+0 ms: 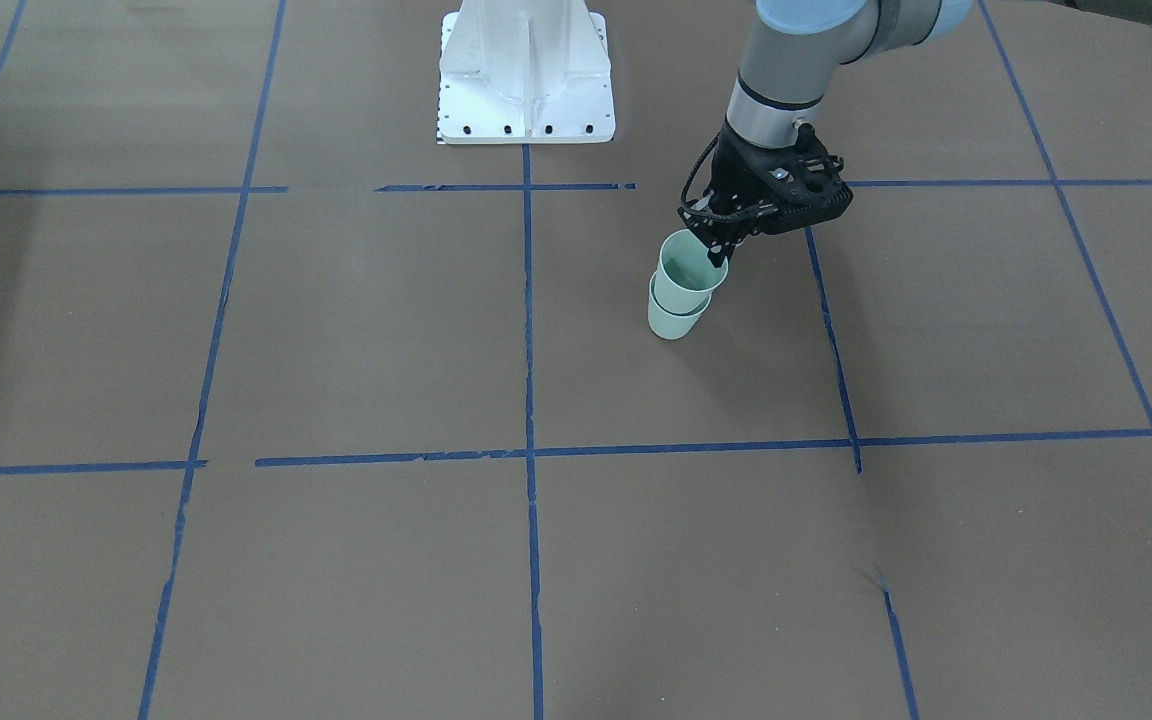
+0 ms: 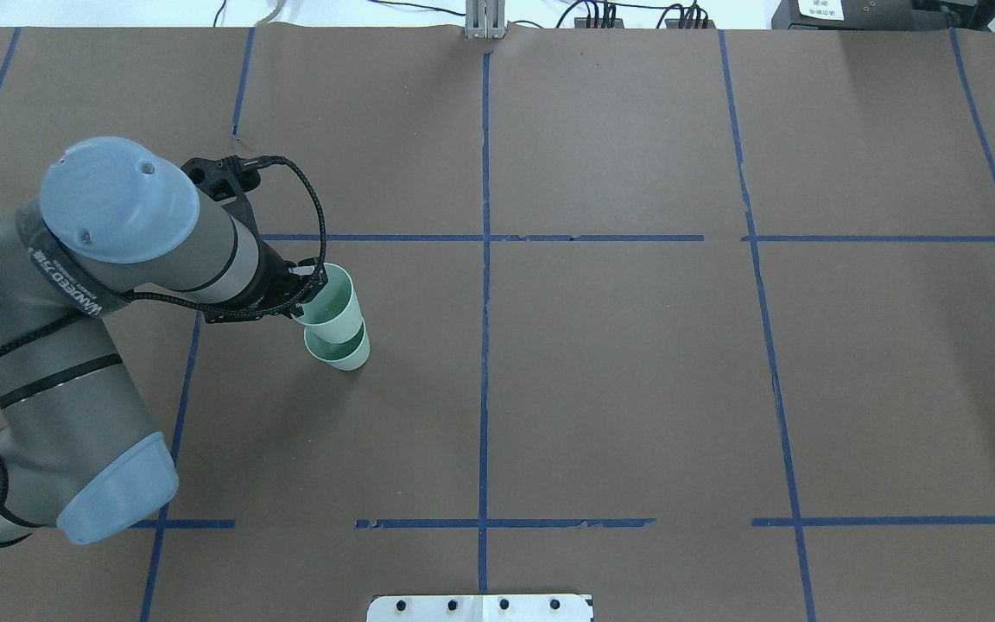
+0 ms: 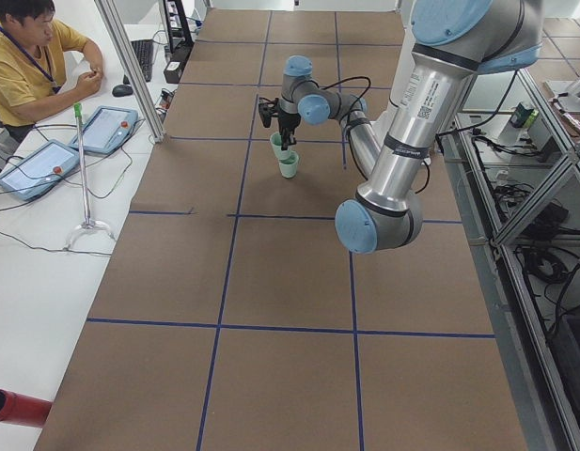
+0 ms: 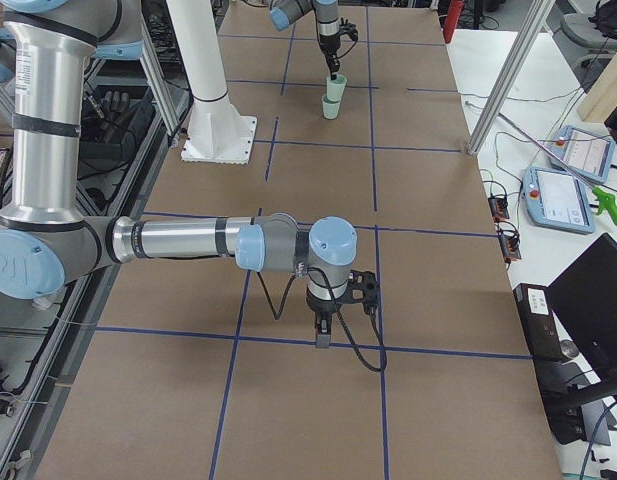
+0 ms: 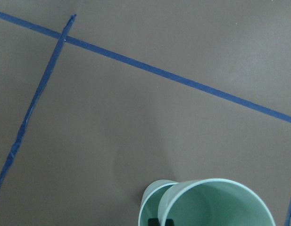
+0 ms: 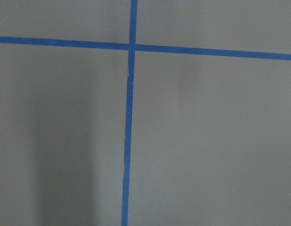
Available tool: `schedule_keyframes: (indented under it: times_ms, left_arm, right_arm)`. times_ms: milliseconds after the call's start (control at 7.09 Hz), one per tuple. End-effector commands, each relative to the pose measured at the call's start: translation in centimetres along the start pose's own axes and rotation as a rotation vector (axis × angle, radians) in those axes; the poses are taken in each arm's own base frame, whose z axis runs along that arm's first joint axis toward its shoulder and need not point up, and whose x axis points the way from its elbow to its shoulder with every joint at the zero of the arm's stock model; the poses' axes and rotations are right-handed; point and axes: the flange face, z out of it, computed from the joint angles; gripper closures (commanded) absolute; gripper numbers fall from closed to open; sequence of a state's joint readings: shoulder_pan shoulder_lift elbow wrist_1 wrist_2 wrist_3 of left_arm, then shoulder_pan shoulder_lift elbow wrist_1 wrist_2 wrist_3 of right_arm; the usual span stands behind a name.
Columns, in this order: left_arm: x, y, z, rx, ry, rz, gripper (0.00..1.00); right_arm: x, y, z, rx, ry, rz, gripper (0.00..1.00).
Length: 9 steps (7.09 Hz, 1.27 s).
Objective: Stack cups
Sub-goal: 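Lower the held cup into the other green cup and open the left gripper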
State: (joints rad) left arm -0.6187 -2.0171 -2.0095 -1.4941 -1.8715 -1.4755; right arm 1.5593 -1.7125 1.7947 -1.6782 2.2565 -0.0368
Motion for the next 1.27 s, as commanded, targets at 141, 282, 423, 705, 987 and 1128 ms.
schedule_keyframes:
  times_ms: [141,282,423,705,987,1128]
  left_arm:
    - [-0.18,0.23,0.59,-0.006,-0.011,0.001,1.0]
    - [-0.27,0.14,0.61,-0.005,-0.012,0.0,1.0]
    - [-0.29,0.12,0.68,-0.005,-0.014,-0.001,1.0]
    - [-0.52,0.08,0.9,-0.005,-0.02,-0.003,0.27]
    - [-0.44,0.1,0.78,-0.005,-0.017,-0.011,0.0]
    - [-0.41,0.07,0.58,-0.004,-0.012,-0.011,0.0]
  right_arm:
    - [0.01,-0.02,-0.04,0.001,0.0,0.0,0.0]
    - [0.01,-0.02,-0.04,0.001,0.0,0.0,0.0]
    - [0.01,-0.02,-0.04,0.001,0.0,0.0,0.0]
    - [0.01,-0.02,-0.04,0.001,0.0,0.0,0.0]
    - [0.01,-0.02,-0.04,0.001,0.0,0.0,0.0]
    - [0.01,-0.02,-0.04,0.001,0.0,0.0,0.0]
